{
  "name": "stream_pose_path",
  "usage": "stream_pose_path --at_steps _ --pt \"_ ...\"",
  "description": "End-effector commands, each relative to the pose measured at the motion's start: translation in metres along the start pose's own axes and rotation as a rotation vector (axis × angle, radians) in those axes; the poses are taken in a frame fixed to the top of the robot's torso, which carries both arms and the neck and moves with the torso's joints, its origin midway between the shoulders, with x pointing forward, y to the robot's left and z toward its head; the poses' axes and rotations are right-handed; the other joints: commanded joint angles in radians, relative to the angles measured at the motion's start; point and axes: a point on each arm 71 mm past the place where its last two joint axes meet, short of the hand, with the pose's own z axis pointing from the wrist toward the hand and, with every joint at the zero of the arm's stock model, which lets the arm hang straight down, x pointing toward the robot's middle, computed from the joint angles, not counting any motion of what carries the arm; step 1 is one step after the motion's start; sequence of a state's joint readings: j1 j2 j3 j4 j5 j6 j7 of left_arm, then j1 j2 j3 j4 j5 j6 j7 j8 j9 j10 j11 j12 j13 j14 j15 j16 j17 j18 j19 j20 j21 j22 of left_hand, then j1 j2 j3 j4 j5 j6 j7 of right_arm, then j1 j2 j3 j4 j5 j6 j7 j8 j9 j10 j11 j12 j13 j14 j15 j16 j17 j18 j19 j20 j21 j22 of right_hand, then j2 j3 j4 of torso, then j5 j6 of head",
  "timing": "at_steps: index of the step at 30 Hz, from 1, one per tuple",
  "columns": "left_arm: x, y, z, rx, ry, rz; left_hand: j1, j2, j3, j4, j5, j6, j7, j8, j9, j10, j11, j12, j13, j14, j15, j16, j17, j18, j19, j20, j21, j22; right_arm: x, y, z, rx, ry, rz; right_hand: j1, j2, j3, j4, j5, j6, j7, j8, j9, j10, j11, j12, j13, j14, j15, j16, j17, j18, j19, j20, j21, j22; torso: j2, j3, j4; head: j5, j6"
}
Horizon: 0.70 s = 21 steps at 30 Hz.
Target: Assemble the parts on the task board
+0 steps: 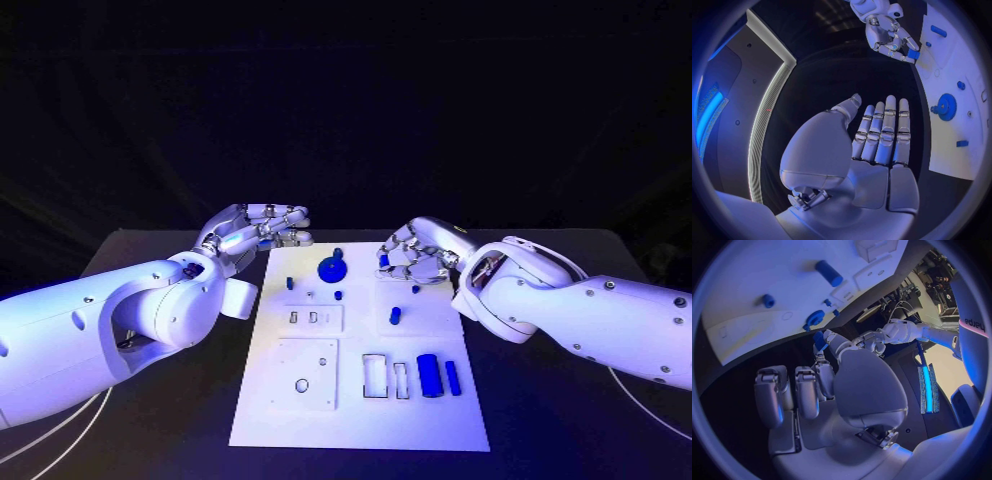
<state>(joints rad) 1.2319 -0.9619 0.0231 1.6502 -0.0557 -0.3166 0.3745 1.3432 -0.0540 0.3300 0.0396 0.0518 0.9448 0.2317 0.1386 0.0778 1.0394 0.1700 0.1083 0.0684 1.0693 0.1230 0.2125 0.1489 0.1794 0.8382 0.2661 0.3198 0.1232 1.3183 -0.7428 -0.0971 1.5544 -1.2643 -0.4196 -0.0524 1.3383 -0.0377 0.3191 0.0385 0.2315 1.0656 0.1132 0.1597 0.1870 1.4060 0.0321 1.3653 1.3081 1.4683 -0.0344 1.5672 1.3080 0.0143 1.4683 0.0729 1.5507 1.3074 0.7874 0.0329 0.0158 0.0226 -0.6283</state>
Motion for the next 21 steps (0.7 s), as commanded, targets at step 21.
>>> stream_pose_path --at_steps 21 --pt "0.001 0.003 0.005 0.000 0.014 -0.012 0.000 0.007 -0.004 -0.005 0.000 0.003 0.000 -0.005 -0.001 0.002 0.003 -0.005 0.001 0.000 0.002 -0.007 0.001 0.004 -0.006 0.001 -0.006 -0.001 0.088 0.060 0.029 -0.033 0.180 -0.091 -0.005 0.008 0.000 0.003 -0.007 -0.013 0.002 0.011 0.028 -0.010 0.002 -0.007 0.069 0.103 -0.002 0.004 0.263 -0.009 0.093 -0.004 0.005 0.247 -0.011 -0.0108 0.0080 0.064 -0.039"
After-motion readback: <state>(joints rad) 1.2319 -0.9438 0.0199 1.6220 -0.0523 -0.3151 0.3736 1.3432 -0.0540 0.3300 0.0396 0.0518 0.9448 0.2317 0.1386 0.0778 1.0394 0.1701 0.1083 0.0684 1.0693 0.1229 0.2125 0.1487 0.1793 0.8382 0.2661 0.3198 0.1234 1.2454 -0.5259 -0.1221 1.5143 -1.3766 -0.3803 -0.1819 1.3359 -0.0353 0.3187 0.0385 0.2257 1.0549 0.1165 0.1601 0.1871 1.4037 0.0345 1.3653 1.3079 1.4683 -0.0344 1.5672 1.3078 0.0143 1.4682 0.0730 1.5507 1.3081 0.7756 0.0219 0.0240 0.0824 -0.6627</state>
